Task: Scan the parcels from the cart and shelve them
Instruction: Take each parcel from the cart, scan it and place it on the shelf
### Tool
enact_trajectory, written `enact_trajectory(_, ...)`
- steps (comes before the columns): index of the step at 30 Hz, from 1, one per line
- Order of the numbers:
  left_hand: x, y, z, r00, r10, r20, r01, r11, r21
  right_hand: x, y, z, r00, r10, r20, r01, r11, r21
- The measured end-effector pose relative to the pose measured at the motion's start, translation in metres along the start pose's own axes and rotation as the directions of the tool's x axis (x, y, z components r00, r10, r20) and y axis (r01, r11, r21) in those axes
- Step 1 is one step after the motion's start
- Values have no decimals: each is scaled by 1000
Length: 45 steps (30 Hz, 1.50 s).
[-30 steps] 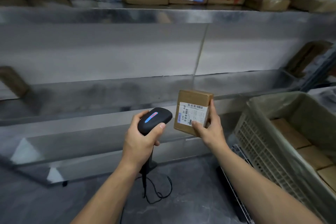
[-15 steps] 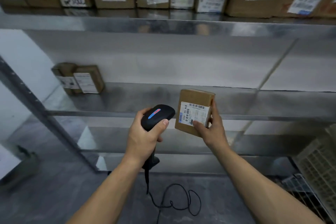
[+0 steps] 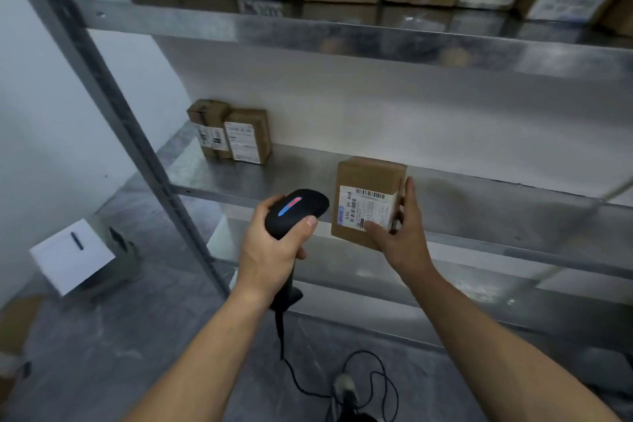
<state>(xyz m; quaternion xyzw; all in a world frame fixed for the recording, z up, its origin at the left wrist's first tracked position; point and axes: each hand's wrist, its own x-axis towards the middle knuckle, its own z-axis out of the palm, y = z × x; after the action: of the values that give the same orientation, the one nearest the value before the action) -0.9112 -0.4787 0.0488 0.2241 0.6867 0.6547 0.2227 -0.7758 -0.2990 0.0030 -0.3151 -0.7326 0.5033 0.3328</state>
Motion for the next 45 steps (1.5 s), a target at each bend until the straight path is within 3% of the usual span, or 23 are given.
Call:
enact_trajectory(7,53,-1,-26,994,-9,-107,10,1000,1,67,5,52,995,30,92,-32,999,19)
enact_trajectory(14,127,3,-39,979,-17,-202,17,1000,-3,159,18,103,985,-42,168,44,999,-7)
enact_trajectory(25,195,-4,-60,949,-46,-312,37,999,-34,237,34,166,962,23,271,-21,1000,-10)
enact_trajectory(36,229,-7,-75,962,-52,-269,61,998,28,249,48,185,969,81,232,-86,996,12)
enact_trajectory(45,234,-3,-95,970,-38,-241,50,998,47,252,54,210,986,144,87,-145,989,3)
